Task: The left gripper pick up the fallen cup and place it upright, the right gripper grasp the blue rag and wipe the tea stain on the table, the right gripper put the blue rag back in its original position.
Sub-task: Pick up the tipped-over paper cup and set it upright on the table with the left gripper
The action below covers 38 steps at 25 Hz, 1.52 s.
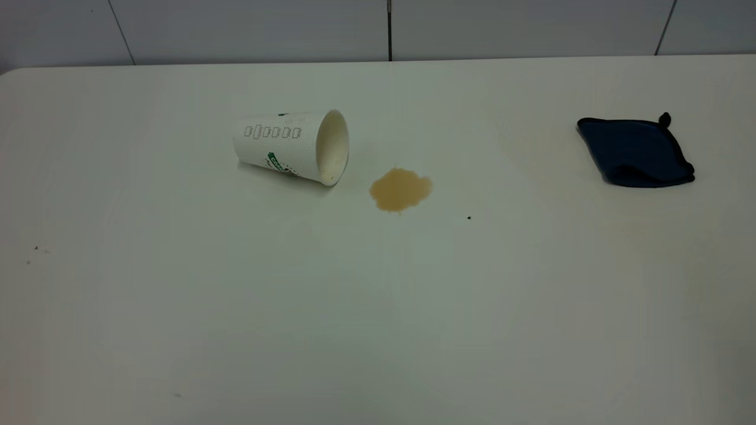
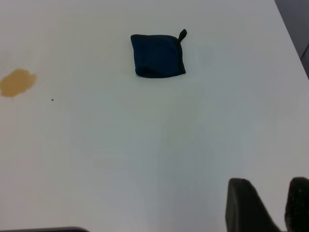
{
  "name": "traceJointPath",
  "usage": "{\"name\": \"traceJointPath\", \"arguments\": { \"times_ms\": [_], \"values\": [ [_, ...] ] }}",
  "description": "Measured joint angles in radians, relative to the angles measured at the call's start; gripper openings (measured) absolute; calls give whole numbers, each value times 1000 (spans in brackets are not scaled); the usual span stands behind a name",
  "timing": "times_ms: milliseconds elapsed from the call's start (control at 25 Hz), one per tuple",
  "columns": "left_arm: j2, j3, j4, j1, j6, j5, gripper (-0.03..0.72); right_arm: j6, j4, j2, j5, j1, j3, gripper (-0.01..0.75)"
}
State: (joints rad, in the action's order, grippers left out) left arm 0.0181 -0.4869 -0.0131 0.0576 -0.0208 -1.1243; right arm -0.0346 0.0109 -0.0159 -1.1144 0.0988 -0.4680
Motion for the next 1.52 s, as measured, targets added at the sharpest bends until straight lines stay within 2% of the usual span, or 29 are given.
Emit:
{"name": "traceJointPath", "arguments": {
  "times_ms": [480, 640, 760, 1080, 1240, 1520],
  "values": [
    [0, -4, 0, -7, -34, 7, 578, 0, 0, 0, 0, 0, 0, 240],
    [-44, -56, 0, -12, -80, 75, 578, 0, 0, 0, 0, 0, 0, 240],
    [-156, -109, 13, -12, -109, 139, 578, 0, 0, 0, 0, 0, 0, 240],
    [-642, -281, 53, -12, -135, 193, 578, 0, 0, 0, 0, 0, 0, 240],
    [-842, -360, 79, -16, -136, 278, 578, 0, 0, 0, 0, 0, 0, 240],
    [-1131, -475, 130, -115, -138, 450, 578, 0, 0, 0, 0, 0, 0, 240]
  ]
}}
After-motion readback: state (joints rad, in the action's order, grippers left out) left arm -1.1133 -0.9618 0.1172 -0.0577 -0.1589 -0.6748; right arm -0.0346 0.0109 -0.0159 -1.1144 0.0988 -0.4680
